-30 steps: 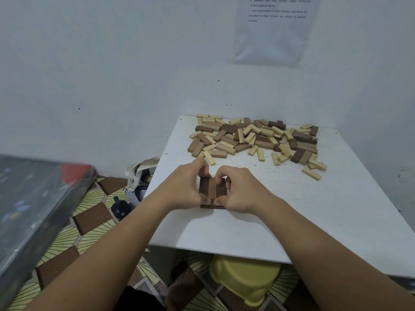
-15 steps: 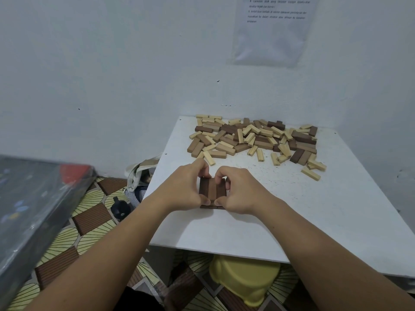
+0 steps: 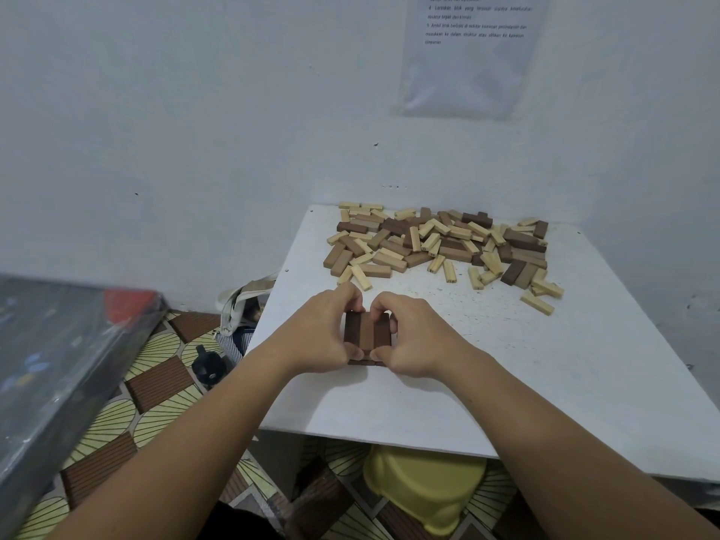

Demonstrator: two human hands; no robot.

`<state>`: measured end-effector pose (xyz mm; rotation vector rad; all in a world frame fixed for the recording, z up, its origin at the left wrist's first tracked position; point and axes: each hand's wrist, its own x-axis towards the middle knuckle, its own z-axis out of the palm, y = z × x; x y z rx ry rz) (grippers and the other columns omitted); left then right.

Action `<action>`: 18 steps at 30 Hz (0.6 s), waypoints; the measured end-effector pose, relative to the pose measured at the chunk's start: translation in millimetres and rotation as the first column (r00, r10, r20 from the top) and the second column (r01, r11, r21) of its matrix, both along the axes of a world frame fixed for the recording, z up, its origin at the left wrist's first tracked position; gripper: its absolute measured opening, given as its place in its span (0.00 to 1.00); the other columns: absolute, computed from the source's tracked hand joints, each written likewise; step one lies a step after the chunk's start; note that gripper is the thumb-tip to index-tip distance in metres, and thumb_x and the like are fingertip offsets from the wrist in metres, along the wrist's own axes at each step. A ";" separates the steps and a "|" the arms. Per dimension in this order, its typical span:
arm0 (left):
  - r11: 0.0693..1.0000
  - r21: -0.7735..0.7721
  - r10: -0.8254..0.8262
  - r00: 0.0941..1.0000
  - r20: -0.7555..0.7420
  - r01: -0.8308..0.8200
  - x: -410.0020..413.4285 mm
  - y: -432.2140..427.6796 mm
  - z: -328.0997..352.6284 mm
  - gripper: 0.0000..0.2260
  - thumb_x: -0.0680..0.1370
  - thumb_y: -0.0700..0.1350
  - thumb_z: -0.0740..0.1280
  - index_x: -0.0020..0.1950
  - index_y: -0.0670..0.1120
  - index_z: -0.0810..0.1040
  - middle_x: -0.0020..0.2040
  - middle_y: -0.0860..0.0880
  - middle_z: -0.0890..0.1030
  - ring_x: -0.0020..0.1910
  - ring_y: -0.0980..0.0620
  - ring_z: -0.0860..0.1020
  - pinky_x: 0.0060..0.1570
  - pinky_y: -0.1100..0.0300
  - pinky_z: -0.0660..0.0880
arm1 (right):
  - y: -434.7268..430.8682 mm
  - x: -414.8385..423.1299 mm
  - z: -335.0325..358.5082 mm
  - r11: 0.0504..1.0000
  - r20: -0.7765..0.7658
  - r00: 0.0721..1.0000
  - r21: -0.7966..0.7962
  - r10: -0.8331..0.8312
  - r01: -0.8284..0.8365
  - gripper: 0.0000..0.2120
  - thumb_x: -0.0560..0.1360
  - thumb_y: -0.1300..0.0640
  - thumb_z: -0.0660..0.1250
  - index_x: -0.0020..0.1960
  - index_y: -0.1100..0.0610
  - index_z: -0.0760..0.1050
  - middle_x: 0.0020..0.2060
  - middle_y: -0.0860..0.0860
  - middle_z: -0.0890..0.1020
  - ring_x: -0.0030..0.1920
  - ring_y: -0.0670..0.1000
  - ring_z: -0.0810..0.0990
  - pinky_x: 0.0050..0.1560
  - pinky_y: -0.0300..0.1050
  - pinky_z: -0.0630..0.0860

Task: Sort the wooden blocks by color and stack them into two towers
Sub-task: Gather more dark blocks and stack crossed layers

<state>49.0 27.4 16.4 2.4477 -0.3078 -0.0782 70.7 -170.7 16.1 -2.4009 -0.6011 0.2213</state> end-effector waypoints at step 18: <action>0.998 -0.004 -0.068 0.993 -0.099 0.068 5.1 14.1 -6.6 0.45 0.67 0.49 0.81 0.77 0.62 0.58 0.76 0.55 0.70 0.76 0.56 0.67 0.74 0.51 0.67 | -11.8 -5.6 -3.0 0.998 -0.056 0.997 0.020 -0.055 0.056 0.43 0.64 0.52 0.80 0.72 0.37 0.62 0.68 0.43 0.69 0.61 0.47 0.70 0.60 0.48 0.72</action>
